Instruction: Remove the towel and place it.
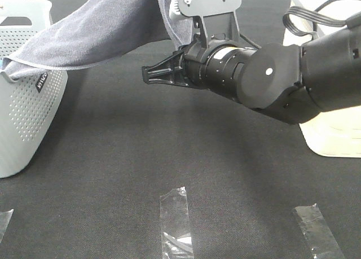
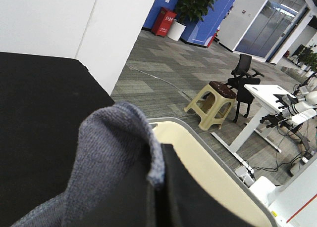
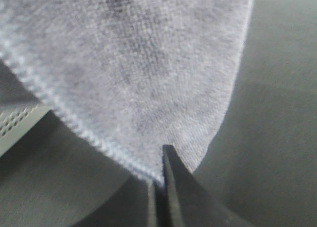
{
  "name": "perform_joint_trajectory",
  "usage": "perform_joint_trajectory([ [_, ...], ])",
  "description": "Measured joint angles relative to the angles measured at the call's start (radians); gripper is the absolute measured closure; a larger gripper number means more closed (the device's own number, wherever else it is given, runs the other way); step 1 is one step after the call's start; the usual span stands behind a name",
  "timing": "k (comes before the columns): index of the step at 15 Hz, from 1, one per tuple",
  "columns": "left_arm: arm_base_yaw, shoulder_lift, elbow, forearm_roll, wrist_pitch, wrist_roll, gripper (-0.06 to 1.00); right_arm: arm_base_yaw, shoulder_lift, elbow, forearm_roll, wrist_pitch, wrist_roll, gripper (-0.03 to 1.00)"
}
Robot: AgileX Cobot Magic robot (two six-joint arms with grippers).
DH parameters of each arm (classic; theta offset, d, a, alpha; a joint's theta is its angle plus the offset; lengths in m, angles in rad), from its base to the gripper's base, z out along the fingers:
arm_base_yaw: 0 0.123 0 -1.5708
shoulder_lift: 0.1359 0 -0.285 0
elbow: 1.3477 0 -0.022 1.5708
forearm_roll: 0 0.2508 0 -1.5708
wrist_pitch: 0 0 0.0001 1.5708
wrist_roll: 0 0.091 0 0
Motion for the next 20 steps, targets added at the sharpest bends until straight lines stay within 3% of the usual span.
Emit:
perform_joint_trajectory([
  [4,0.000,0.000,0.000,0.087,0.012,0.003,0.94,0.000,-0.079,0.000,0.011,0.226,-0.066,0.97],
  [6,0.000,0.000,0.000,0.194,0.103,-0.018,0.94,0.000,-0.156,0.000,0.037,0.399,-0.112,0.97],
  [7,0.000,0.000,0.000,0.194,0.103,-0.018,0.94,0.000,-0.156,0.000,0.037,0.399,-0.112,0.97],
  [8,0.000,0.000,0.000,0.267,0.177,-0.083,0.94,-0.001,-0.203,0.000,0.043,0.507,-0.120,0.97],
  [9,0.000,0.000,0.000,0.267,0.177,-0.083,0.94,-0.001,-0.203,0.000,0.043,0.507,-0.120,0.97],
  [11,0.000,0.000,0.000,0.330,0.259,-0.171,0.94,-0.100,-0.261,-0.001,0.043,0.744,-0.094,0.97],
  [12,0.000,0.000,0.000,0.333,0.282,-0.177,0.94,-0.127,-0.270,-0.001,0.042,0.782,-0.090,0.97],
  [13,0.000,0.000,0.000,0.340,0.301,-0.182,0.94,-0.233,-0.304,-0.003,0.031,0.907,-0.075,0.97],
  [15,0.000,0.000,0.000,0.386,0.328,-0.185,0.94,-0.348,-0.319,-0.051,0.000,1.114,-0.067,0.97],
  [17,0.000,0.020,0.000,0.433,0.356,-0.185,0.94,-0.425,-0.319,-0.126,-0.067,1.235,-0.013,0.97],
  [18,0.000,0.020,0.000,0.433,0.356,-0.185,0.94,-0.425,-0.319,-0.126,-0.067,1.235,-0.013,0.97],
  [19,0.000,0.039,0.000,0.443,0.378,-0.185,0.94,-0.457,-0.319,-0.171,-0.123,1.268,0.037,0.97],
  [20,0.000,0.083,0.000,0.467,0.428,-0.185,0.94,-0.504,-0.319,-0.278,-0.297,1.332,0.169,0.97],
])
